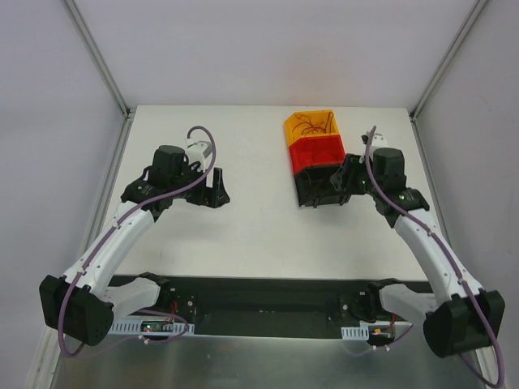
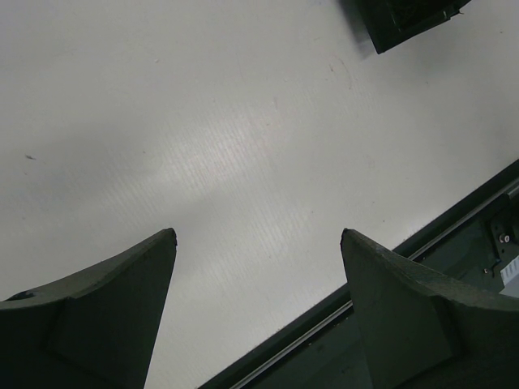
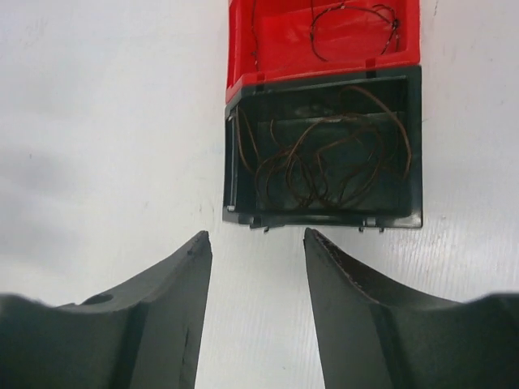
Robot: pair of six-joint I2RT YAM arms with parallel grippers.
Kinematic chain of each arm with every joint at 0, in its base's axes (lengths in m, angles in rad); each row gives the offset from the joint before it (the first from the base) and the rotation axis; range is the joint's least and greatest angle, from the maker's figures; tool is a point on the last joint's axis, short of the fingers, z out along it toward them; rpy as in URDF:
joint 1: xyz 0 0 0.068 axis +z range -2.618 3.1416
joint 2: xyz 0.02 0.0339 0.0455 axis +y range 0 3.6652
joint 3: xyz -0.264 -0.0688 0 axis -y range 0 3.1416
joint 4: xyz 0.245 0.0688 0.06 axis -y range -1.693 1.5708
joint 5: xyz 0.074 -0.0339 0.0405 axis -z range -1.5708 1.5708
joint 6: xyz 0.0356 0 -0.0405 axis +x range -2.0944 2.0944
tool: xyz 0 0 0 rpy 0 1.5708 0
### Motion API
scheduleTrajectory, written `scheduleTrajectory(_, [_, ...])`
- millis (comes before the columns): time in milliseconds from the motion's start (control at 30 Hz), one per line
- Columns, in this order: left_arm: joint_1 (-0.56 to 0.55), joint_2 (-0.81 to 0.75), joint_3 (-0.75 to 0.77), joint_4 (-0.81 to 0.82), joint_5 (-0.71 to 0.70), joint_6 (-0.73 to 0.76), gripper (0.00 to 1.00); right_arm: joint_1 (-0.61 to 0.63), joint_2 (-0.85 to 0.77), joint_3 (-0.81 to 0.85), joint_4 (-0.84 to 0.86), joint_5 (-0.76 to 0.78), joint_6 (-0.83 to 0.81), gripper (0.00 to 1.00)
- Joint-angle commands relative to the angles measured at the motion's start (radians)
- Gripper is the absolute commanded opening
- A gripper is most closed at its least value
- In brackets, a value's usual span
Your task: Untangle the cables
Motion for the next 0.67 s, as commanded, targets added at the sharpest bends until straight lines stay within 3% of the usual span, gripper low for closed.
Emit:
scheduleTrajectory(0, [0.001,-0.051,-0.013,0.064,0.037,0.011,0.82,0.01,-0.231,-0.18,0.152,-0.091,-0.024,0.55])
scheduleTrajectory(267, [0.0,-0.369,-0.148,0.26,0.005,0.018,0.84,0.01,-0.558,-0.316,0.228,-0.072,-0.023,0.78])
scheduleTrajectory(500, [-0.002,-0.665,-0.208,0.391,-0.093,-0.05,0.99,0.011,-0.728,-0.336,0.202,-0.095,-0.024,0.98])
scheduleTrajectory(633, [-0.002,-0.736,-0.184,0.389,-0.138,-0.08,0.99,0.011,-0.819,-0.369,0.234,-0.068,0.014,0.96])
